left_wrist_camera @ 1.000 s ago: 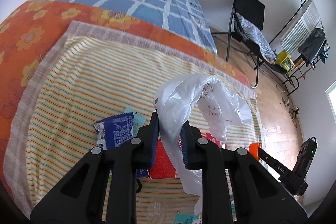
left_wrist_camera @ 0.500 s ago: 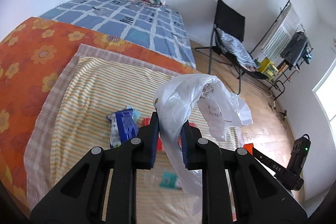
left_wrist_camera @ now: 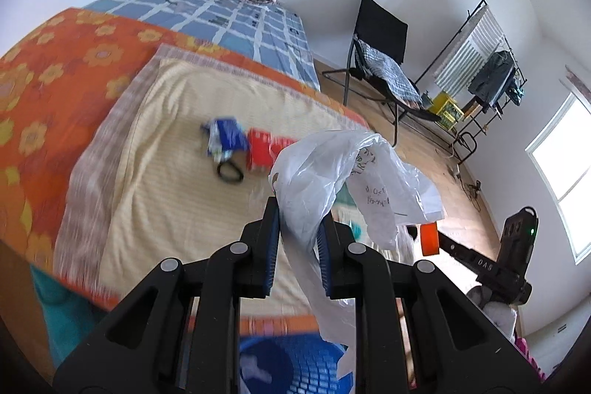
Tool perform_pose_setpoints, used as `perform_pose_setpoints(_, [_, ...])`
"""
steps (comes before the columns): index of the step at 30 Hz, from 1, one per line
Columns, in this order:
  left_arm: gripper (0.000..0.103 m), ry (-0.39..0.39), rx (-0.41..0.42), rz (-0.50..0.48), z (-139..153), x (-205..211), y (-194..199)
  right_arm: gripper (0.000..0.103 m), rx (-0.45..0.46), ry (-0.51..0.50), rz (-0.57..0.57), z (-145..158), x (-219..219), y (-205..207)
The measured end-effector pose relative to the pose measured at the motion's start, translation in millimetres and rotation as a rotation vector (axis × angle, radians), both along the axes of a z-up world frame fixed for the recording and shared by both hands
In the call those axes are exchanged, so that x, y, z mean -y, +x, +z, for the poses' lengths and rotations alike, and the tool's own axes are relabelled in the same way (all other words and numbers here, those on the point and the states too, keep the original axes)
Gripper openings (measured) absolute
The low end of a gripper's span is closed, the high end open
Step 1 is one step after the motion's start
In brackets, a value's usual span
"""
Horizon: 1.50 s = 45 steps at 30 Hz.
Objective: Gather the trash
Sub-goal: 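Carry the bag and cap over the blue basket and open both tools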
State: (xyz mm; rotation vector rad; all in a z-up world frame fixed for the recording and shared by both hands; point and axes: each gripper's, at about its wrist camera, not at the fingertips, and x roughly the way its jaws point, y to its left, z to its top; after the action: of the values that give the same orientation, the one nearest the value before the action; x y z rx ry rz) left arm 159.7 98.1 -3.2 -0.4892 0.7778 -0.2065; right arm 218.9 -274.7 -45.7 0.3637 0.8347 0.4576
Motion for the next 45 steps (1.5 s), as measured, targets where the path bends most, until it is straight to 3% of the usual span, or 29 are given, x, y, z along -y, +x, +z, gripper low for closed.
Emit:
perform_pose_setpoints(8, [0.018,-0.031,-0.063,-0.032,-28,14,-70,0.003,0.025,-0.041,0.041,-7,-10,-63])
perform_pose_setpoints(18, [0.018,-0.039,-0.202,-0.043,-89,28,-120,0.003,-0.039,-0.117,0.109,-55,-29,-117])
perform_pose_setpoints(30, [0.018,-0.022,-0.380,-0.025,-165,41,-143,0.003,-0.132,-0.166,0.130,-100,-38,-137])
perform_pose_setpoints(45, [0.018,0.051,-0.457,-0.030,-200,55,-143,0.003,-0.199,-0.218,0.169,-136,-52,-149])
